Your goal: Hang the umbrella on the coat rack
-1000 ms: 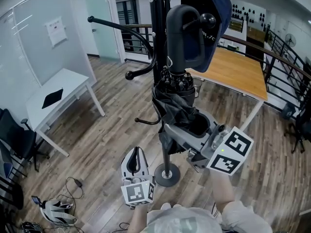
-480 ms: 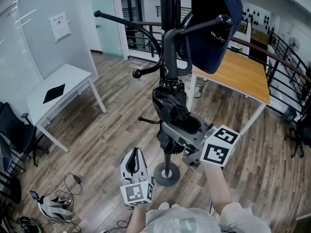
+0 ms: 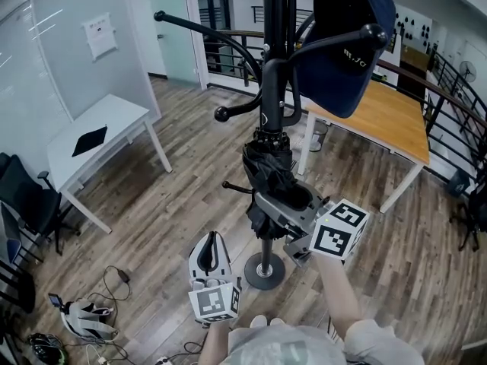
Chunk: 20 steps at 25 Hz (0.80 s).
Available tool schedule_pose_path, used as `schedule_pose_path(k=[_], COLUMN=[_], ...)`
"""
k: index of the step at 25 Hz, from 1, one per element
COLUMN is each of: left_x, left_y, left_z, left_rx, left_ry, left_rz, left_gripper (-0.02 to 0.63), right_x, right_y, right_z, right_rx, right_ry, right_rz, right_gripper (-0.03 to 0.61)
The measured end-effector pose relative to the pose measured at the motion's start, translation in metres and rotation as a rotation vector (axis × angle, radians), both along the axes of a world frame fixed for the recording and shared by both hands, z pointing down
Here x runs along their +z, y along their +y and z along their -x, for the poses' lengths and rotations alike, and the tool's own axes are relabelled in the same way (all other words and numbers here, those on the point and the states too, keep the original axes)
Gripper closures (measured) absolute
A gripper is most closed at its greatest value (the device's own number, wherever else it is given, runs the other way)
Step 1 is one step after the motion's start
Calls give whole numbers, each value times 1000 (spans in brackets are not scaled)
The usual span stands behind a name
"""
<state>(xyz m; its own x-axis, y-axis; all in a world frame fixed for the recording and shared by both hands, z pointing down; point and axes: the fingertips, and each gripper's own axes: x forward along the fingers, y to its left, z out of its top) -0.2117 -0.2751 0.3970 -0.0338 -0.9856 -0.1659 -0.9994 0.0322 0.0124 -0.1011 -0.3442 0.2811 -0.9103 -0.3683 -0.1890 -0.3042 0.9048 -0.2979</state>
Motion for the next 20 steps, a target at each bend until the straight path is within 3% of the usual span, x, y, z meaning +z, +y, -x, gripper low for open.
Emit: schedule_pose_path(k=[13,20], left_x=[-1,-2], left_y=[-7,-10], left_z=[-1,-7], left_rx=[2,15], left_ry=[-7,-11], left_rz=[1,-1], left_gripper=[574,574], right_x=[2,7], right_y=[-5,-21], right_z=[1,-8], right_rx=[6,127], right_ry=[14,94], right_rz=[-18,-41], right_gripper=[307,298])
